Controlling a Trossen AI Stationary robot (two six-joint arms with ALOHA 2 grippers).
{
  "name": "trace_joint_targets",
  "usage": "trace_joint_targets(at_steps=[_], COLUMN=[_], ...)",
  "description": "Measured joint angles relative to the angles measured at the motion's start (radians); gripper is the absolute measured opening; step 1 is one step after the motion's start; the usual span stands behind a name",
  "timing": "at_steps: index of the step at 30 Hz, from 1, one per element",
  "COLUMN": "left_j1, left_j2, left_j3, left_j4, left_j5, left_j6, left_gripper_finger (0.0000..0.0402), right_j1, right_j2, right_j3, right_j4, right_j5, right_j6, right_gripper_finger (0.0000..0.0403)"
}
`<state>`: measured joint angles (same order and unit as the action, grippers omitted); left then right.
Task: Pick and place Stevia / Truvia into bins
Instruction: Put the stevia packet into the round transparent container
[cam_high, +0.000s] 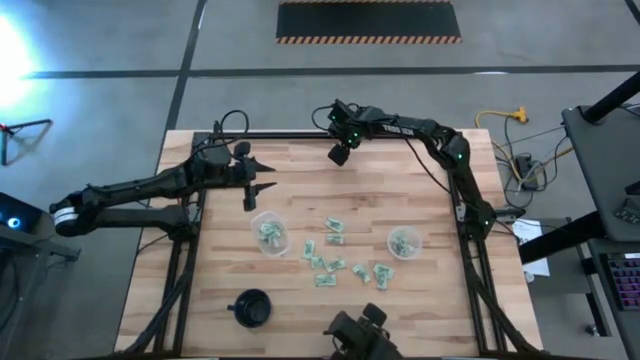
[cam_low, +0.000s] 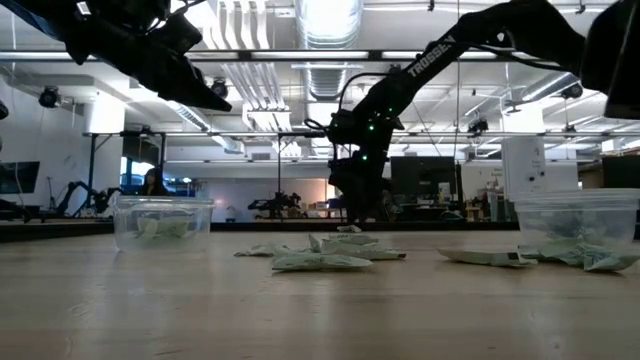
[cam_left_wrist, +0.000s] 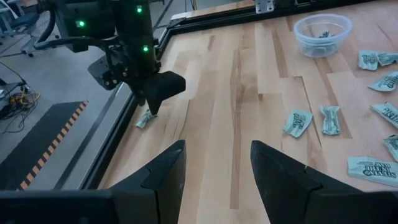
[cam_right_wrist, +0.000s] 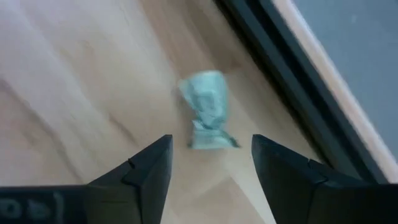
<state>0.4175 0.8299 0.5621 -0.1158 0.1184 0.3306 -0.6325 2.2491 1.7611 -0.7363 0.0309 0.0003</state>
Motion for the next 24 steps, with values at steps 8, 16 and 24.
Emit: trace_joint_targets(at_steps=[8,16,24], left_j1=[0.000,0.000,0.000], left_j2=[0.000,0.000,0.000], left_j3=[-0.001,-0.001,-0.001], left_j4=[0.000,0.000,0.000], left_j5=[0.000,0.000,0.000], left_j6=[-0.002,-0.003,-0.002], left_gripper_finger=[0.0164,0.0164,0.0164], right_j1=[-0.007,-0.012,-0.014], right_j2=[0.000,0.023,0.030], right_j3=[0.000,-0.003,-0.003], right_j4=[0.017,0.029,0.029], right_j5=[-0.008,-0.005,-0.005], right_j6=[0.003,0.019,0.022], right_gripper_finger=[0.0190,0.0206,0.0221])
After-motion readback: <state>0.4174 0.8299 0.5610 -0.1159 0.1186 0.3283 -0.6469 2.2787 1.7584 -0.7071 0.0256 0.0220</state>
